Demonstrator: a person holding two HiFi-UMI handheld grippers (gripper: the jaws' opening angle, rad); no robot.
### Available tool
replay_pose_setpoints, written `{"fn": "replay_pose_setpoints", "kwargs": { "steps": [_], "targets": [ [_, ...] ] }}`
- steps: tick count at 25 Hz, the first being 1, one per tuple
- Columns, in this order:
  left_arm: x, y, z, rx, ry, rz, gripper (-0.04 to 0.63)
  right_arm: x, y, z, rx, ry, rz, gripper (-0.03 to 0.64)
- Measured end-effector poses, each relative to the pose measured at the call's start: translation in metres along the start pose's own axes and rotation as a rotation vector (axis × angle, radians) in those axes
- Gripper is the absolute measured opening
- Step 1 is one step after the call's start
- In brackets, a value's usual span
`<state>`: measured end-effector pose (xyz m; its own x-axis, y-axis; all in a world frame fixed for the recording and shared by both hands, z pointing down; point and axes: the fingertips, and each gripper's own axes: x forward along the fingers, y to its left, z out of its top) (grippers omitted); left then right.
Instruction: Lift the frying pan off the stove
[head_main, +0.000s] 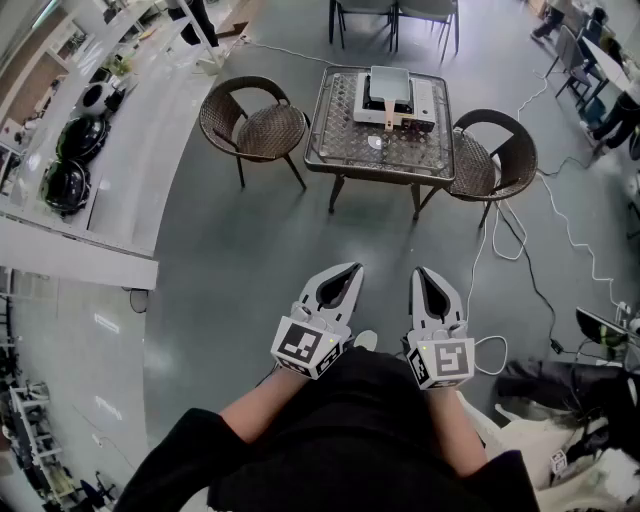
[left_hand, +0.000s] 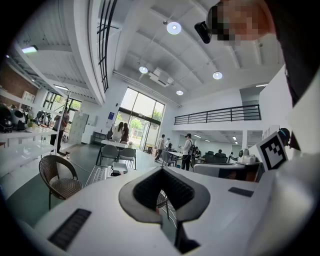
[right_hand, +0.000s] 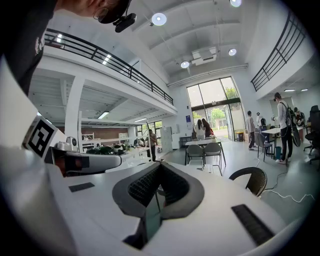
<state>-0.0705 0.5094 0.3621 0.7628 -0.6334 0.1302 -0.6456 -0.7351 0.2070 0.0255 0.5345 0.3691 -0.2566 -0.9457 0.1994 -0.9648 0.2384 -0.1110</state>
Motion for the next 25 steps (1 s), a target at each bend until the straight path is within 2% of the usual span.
{"fn": "replay_pose_setpoints", "kwargs": {
  "steps": [9, 14, 21, 25],
  "targets": [
    [0.006, -0.008, -0.002, -0.016, -0.021, 0.027, 0.006, -0.012, -0.014, -0.001, -0.034, -0.030, 0.008, 0.029],
    [0.002, 0.005, -0.012, -0.024, 0.003, 0.048, 0.006, -0.009, -0.011, -0.010, 0.001, -0.034, 0.036, 0.031],
    [0.033, 0.027, -0.021, 0.004, 0.010, -0.026, 0.006, 0.026, -0.018, -0.015, -0.001, -0.014, 0.022, 0.031],
    [0.063, 0.061, -0.016, 0.018, 0.007, -0.047, 0.006, 0.064, -0.030, -0.022, -0.007, 0.033, -0.006, 0.031]
  ]
}}
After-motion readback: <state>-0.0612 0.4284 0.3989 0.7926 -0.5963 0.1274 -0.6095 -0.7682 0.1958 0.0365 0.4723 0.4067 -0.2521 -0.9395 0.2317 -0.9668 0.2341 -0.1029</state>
